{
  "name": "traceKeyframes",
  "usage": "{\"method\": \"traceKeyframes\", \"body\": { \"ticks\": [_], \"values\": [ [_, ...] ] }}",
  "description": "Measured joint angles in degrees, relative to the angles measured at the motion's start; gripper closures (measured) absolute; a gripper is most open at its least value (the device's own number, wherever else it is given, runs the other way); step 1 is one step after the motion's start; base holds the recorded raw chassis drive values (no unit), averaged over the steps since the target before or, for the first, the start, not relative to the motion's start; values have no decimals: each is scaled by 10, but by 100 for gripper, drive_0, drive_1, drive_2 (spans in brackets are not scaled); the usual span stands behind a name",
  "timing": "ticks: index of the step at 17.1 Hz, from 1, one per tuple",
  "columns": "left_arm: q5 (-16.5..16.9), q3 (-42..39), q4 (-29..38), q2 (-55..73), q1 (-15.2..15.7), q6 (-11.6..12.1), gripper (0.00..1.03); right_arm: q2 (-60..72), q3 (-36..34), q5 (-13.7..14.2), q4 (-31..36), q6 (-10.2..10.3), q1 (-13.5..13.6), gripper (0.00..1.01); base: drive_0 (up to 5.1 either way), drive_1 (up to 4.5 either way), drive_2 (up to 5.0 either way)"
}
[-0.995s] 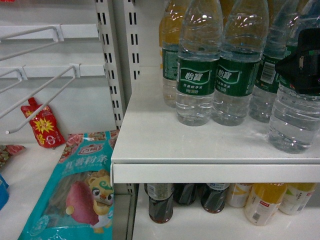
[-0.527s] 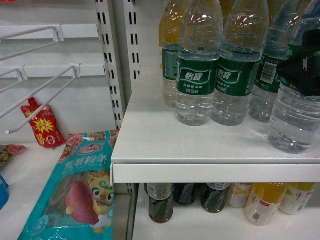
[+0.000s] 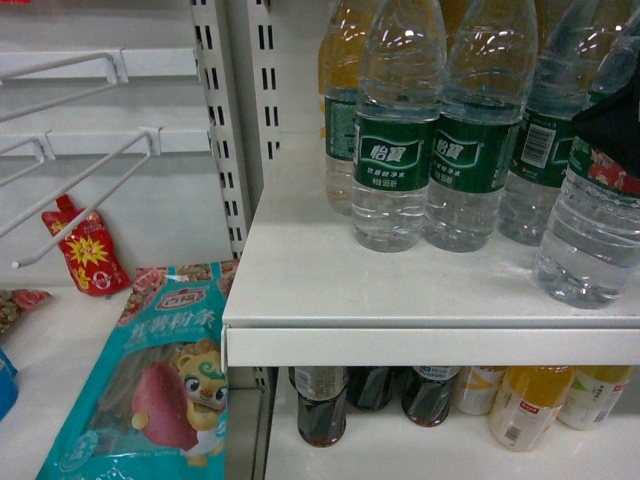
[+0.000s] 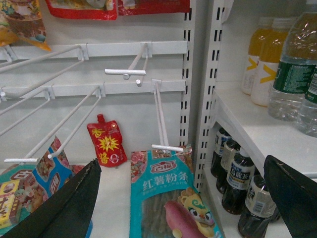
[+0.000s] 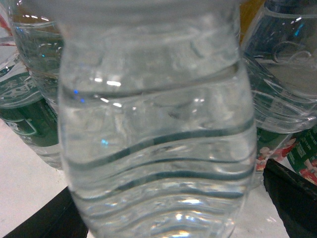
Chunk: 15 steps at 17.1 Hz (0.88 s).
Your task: Move water from second to third shelf
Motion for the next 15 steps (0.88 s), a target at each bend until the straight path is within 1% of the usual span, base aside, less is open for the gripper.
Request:
{"method": "traceKeyframes", "body": {
  "ticks": [5, 15],
  "values": [
    [0, 0, 0, 0, 0, 0, 5, -24, -18, -7, -10, -1, -10, 3, 0, 0, 0],
    [0, 0, 0, 0, 0, 0, 5, -50, -30, -19, -26, -1, -14, 3, 0, 0, 0]
  ]
}}
